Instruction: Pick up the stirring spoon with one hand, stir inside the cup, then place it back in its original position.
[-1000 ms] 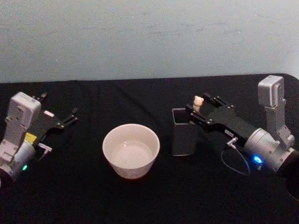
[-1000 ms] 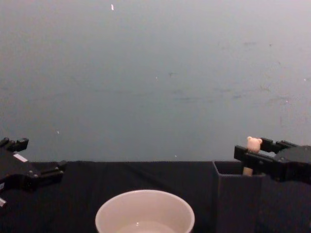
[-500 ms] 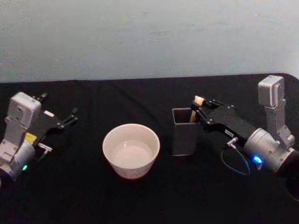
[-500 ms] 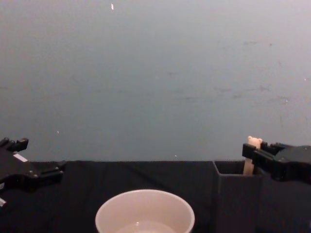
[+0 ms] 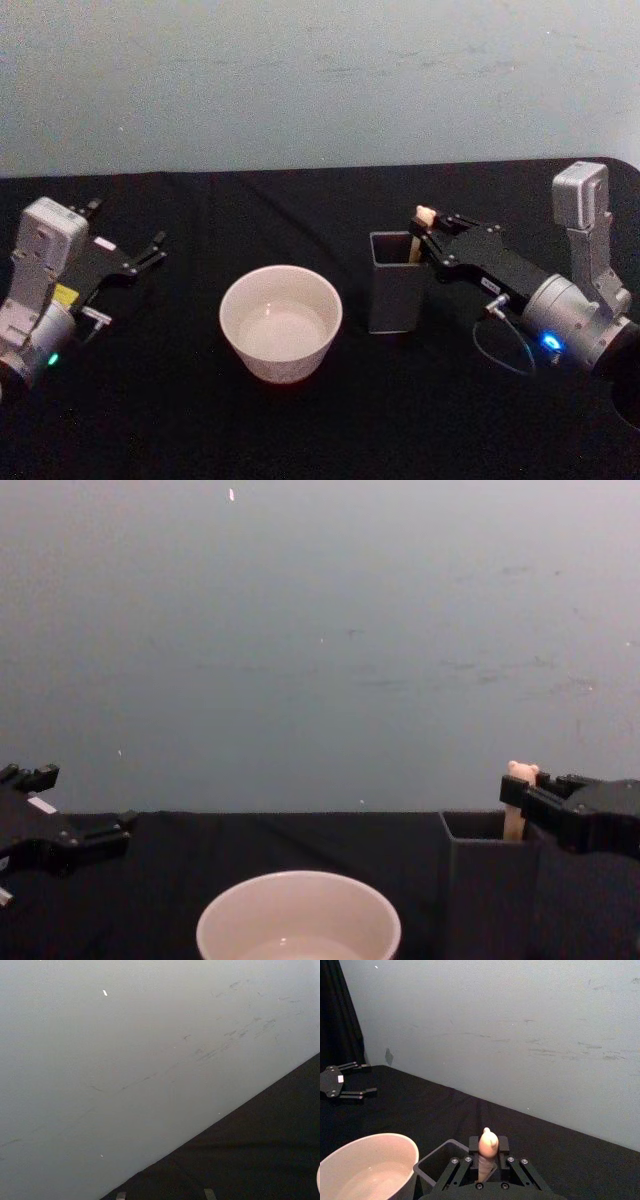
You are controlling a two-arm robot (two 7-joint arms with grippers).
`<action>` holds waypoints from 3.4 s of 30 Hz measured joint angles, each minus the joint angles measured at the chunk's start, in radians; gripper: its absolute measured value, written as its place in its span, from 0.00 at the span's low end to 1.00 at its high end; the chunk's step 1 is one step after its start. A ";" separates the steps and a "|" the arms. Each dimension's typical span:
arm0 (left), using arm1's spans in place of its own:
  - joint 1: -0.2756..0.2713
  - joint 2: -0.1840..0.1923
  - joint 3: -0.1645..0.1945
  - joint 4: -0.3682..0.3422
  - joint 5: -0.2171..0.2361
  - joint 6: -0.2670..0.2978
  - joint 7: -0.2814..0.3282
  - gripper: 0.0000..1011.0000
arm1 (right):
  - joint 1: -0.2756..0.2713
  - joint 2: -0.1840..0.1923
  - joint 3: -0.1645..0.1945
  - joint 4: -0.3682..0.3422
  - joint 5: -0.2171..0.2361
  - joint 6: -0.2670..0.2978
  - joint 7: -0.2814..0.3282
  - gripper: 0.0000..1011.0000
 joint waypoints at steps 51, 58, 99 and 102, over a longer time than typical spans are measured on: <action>0.000 0.000 0.000 0.000 0.000 0.000 0.000 0.99 | 0.070 -0.061 -0.010 -0.124 0.135 -0.033 0.083 0.21; 0.000 0.000 0.000 0.000 0.000 0.000 0.000 0.99 | 0.075 -0.059 -0.083 -0.101 0.081 -0.047 0.112 0.21; 0.000 0.000 0.000 0.000 0.000 0.000 0.000 0.99 | 0.144 -0.143 -0.232 0.073 -0.027 -0.043 0.178 0.21; 0.000 0.000 0.000 0.000 0.000 0.000 0.000 0.99 | 0.151 -0.156 -0.228 0.093 -0.025 -0.052 0.168 0.21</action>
